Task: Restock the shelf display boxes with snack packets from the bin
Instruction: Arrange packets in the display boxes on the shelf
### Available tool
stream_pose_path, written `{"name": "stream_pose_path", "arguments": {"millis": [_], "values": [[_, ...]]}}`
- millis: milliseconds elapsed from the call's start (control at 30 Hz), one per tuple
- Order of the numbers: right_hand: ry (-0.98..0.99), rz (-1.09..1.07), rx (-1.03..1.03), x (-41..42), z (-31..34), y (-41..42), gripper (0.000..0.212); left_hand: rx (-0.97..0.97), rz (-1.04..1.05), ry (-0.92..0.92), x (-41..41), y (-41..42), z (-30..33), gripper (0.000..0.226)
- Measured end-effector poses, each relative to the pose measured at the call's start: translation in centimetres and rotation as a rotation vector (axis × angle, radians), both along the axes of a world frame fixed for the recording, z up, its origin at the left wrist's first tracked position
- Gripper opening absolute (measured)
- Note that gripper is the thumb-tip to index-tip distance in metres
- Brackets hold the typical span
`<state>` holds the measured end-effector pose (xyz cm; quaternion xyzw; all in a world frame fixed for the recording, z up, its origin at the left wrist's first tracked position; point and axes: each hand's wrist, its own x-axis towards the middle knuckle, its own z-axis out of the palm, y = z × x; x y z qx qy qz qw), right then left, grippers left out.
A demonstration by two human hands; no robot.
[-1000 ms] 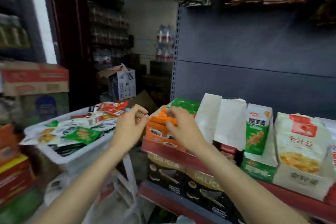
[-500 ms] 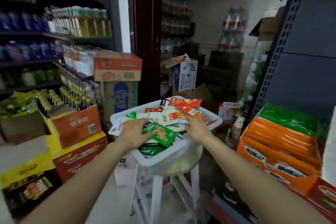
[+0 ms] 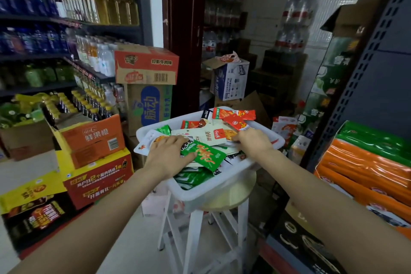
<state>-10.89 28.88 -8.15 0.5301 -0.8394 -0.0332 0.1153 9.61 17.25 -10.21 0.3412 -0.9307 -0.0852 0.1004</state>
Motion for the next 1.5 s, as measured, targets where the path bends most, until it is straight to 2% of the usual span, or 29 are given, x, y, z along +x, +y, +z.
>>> {"name": "stream_pose_path", "arguments": {"millis": [67,167,300,367,433,500,567,633,667,767,833,967,1133,1267,1333,1433,1500], "values": [[-0.028,0.009,-0.006,-0.3,0.0,0.3,0.026,-0.01,0.029,0.073,-1.0,0.6,1.1,0.055],[-0.022,0.006,-0.026,-0.4,-0.5,0.3,0.023,-0.069,-0.075,0.135,-4.2,1.8,3.0,0.04],[-0.051,0.025,-0.07,-0.4,-1.3,0.0,0.021,-0.158,-0.127,-0.141,-8.5,2.9,3.5,0.04],[-0.061,0.035,-0.044,-0.3,-1.1,0.0,0.018,-0.225,-0.096,-0.211,-9.5,2.8,3.4,0.034],[-0.036,0.05,-0.019,-0.2,-0.9,0.1,0.021,-0.264,-0.107,-0.201,-9.7,2.8,3.6,0.026],[-0.038,0.049,-0.03,-0.3,-0.9,0.2,0.026,-0.237,-0.148,-0.098,-9.6,2.6,3.6,0.022],[-0.118,0.042,-0.105,-0.7,-1.1,0.5,0.025,-0.056,-0.163,0.14,-9.0,2.2,3.6,0.025],[-0.241,0.031,-0.234,-0.8,-1.1,1.0,0.017,0.212,-0.141,0.465,-8.4,2.2,4.1,0.039],[-0.298,0.024,-0.301,-0.8,-0.9,1.3,0.013,0.314,-0.116,0.619,-8.1,2.3,4.5,0.04],[-0.446,0.008,-0.529,0.2,0.5,2.5,0.007,0.536,-0.011,0.991,-7.2,2.8,6.3,0.026],[-0.563,-0.021,-0.709,1.1,2.0,3.4,0.008,0.597,0.018,1.117,-6.6,3.1,7.6,0.021],[-0.81,-0.091,-0.989,2.3,4.9,5.2,0.011,0.669,0.058,1.223,-5.1,3.5,9.1,0.012],[-1.233,-0.172,-1.353,5.0,8.4,8.8,0.006,0.628,0.156,1.25,-2.5,4.7,10.0,0.015],[-1.491,-0.081,-1.474,7.5,9.7,12.0,0.029,0.775,0.104,1.216,-1.5,7.1,10.8,0.015],[-1.445,-0.109,-1.421,8.7,9.9,13.3,0.032,0.909,0.049,1.226,-1.6,9.1,11.4,0.017],[-1.274,-0.202,-1.404,9.8,10.0,15.4,0.027,1.115,-0.097,1.265,-1.6,13.1,13.2,0.022],[-1.121,-0.263,-1.408,10.1,10.0,17.2,0.03,1.145,-0.186,1.253,-1.6,15.6,14.0,0.026]]}}
